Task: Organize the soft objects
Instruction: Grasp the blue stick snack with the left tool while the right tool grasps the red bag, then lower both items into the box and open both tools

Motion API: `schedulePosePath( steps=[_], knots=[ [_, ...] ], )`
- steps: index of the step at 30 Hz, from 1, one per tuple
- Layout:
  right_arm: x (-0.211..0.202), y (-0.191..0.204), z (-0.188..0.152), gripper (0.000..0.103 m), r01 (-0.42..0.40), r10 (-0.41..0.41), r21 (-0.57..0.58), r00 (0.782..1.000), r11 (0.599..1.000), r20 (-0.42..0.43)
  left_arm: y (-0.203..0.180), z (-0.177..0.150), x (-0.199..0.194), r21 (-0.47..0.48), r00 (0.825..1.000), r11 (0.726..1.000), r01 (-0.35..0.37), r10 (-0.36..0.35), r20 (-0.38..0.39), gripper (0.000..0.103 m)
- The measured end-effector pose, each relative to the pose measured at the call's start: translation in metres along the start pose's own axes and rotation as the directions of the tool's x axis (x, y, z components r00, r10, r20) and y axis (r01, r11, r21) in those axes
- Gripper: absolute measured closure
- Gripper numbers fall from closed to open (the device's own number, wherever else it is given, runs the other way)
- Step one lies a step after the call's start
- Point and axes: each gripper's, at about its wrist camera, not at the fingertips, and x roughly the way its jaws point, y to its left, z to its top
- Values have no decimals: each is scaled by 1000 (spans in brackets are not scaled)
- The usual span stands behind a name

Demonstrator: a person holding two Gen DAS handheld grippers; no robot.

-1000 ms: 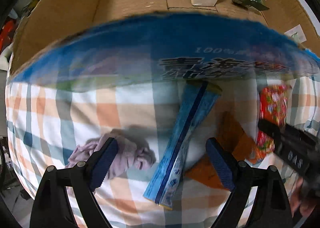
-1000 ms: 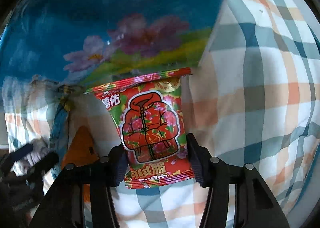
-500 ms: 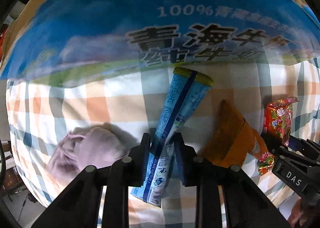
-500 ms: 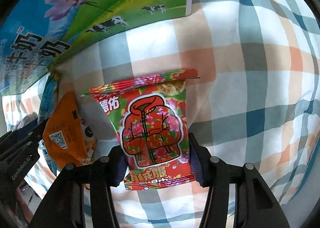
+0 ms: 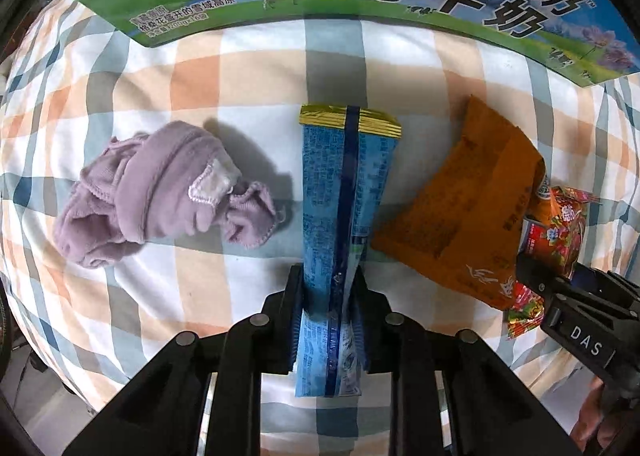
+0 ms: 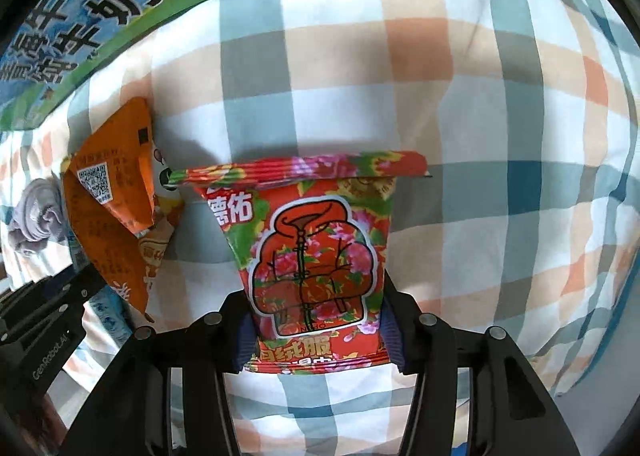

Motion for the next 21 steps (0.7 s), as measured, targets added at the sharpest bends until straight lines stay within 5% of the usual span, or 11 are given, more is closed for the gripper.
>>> schedulePosePath(
  steps=[11,21],
  knots=[
    [-31,0,-34,55,-55,54,2,996,999,72,2,-35,-52,-7,990,1000,12,-11,140,91],
    [-109,20,-73,55,-124,138,-86,972,989,191,13,-64,-140,0,954,996,87,-83,286,91]
  ],
)
